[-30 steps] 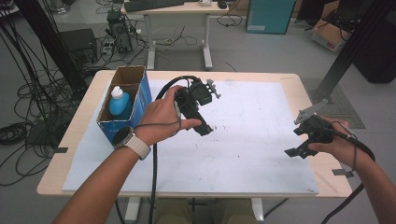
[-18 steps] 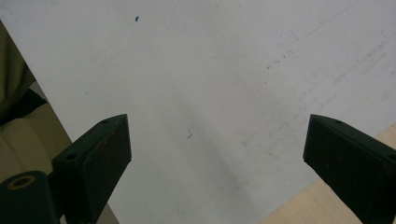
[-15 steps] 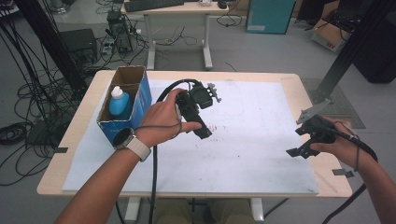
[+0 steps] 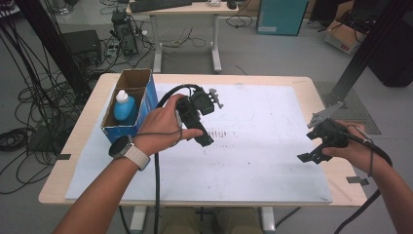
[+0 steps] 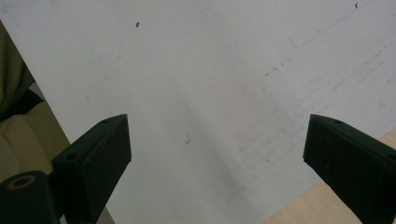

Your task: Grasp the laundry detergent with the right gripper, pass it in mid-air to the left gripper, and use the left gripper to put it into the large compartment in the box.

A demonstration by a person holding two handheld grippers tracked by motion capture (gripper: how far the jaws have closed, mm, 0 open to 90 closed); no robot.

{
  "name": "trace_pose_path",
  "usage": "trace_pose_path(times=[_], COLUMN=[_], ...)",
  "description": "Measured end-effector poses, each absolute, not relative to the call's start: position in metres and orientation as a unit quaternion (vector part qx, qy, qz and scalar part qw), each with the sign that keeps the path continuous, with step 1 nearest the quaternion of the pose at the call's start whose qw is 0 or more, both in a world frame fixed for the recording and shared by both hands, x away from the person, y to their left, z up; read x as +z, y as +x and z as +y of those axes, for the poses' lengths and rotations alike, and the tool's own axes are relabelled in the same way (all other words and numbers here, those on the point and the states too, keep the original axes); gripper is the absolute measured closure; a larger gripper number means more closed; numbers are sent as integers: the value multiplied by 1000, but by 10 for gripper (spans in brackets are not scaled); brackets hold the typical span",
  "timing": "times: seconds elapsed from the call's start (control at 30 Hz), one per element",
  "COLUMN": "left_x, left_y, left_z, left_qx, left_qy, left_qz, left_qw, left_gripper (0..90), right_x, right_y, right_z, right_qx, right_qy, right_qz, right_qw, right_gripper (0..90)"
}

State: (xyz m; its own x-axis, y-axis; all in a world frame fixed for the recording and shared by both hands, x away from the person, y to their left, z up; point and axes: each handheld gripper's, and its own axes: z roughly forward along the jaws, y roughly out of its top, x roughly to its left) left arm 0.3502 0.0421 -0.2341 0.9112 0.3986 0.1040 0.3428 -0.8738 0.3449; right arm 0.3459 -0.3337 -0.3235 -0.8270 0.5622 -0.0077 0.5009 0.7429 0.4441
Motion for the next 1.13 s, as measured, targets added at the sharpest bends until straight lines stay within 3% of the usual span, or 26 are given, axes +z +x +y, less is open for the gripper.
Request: trace_pose_path(times=[1.13], left_x=[-236], left_y=[353], left_z=[41], left_qx=[87], left_qy=[965], left_qz=[192], left_qw=[156], left_gripper=[91], right_x=[-324], right_y=[339], right_z=[-338], right_qx=[221], right_qy=[288], right_qz=[928], right_qw=[78], right_gripper=[72])
